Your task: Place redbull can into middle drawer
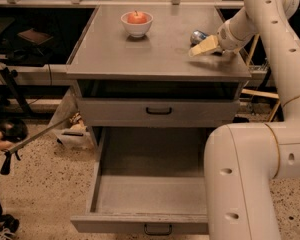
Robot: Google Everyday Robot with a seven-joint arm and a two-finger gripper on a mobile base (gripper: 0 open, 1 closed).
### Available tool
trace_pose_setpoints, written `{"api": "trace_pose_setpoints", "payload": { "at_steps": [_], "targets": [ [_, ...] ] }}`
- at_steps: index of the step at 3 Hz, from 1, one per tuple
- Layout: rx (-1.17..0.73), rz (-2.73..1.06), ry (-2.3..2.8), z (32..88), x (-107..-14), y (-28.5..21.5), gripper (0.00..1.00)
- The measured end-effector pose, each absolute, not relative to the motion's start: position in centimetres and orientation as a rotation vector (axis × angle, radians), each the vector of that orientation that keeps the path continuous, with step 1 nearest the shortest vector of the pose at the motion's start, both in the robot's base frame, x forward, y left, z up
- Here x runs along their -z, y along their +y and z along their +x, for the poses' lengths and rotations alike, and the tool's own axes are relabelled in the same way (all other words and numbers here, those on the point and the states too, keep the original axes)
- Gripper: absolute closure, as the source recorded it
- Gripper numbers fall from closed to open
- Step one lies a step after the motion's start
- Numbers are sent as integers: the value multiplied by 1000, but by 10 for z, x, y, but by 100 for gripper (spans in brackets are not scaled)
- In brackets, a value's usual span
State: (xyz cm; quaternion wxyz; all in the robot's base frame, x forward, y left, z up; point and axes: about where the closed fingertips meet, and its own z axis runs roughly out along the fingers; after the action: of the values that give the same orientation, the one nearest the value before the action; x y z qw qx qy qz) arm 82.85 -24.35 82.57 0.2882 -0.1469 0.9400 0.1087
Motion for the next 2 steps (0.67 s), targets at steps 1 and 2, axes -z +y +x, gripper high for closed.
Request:
{"api": "trace_pose_setpoints", "payload": {
  "at_steps": [1,2],
  "targets": [
    [-371,-348,2431,845,-832,-231,0],
    [-342,-361,2401,851,-845,-224,0]
  ]
}}
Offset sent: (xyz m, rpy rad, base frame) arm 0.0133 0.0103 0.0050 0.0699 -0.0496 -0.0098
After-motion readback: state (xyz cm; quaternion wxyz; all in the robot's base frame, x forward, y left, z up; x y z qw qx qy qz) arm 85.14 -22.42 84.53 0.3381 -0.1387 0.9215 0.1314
